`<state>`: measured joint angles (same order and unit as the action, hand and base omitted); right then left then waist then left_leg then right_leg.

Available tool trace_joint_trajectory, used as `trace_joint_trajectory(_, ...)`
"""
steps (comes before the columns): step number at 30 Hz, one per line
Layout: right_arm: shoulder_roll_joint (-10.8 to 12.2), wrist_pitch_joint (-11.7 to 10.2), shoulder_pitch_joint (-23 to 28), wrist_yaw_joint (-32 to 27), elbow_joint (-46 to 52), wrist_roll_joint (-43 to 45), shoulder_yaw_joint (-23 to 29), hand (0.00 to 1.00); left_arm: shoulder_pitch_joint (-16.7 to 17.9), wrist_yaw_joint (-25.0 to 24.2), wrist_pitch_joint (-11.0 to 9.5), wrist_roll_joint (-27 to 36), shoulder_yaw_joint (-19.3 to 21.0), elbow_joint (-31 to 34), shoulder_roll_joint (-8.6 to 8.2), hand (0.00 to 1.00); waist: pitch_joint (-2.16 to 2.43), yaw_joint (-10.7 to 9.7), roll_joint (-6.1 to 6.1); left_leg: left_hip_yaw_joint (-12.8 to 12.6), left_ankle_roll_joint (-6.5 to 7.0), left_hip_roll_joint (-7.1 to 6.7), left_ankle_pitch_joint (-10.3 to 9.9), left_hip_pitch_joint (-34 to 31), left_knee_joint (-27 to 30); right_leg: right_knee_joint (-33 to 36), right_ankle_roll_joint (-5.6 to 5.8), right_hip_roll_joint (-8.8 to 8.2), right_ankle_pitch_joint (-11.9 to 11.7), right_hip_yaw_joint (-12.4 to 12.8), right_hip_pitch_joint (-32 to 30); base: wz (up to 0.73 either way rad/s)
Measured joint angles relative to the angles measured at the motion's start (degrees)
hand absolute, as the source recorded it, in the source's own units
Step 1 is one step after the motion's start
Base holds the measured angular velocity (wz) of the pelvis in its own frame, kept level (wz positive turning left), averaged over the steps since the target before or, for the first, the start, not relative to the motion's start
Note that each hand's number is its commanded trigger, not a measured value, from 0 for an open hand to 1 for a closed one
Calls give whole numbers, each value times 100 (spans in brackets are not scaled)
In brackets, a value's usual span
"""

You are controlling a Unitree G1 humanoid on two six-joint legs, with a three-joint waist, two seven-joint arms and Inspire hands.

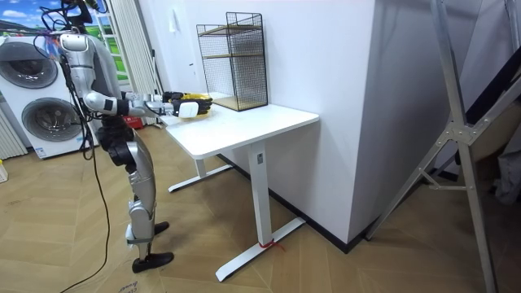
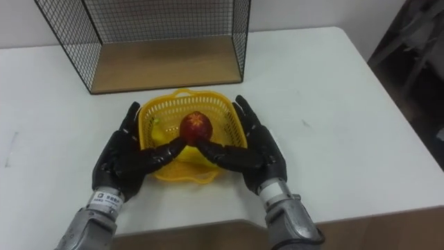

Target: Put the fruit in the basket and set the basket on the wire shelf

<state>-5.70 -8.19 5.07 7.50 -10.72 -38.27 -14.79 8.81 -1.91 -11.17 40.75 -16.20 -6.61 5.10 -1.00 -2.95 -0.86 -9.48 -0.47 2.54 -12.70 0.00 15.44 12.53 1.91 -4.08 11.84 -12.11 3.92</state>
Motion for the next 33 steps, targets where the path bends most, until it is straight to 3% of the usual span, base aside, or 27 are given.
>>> trace_joint_trajectory(7,94,-10,-65,-392,76,1,-3,0,-224,35,-2,25,-31,0,-6,0,-2,28,-20,-84,0,8,0,12,-7,26,-2,2,-1,78,-40,-5)
trace_joint_trajectory(12,94,-223,-144,-601,317,6,-5,0,-468,91,-55,26,-94,26,-12,0,0,24,-20,-109,0,19,0,55,-14,31,-4,11,-3,92,-10,-2)
trace_joint_trajectory(23,121,-438,-187,-739,541,33,-8,0,-483,247,-85,20,-88,467,-133,0,27,75,3,-144,-1,25,0,62,-38,26,-5,15,-3,123,-45,-1)
trace_joint_trajectory(33,156,-447,-187,-739,628,32,-6,0,-483,294,-100,15,-75,654,-167,0,32,186,-5,-136,-1,27,1,67,-5,28,-5,12,-3,101,-10,0)
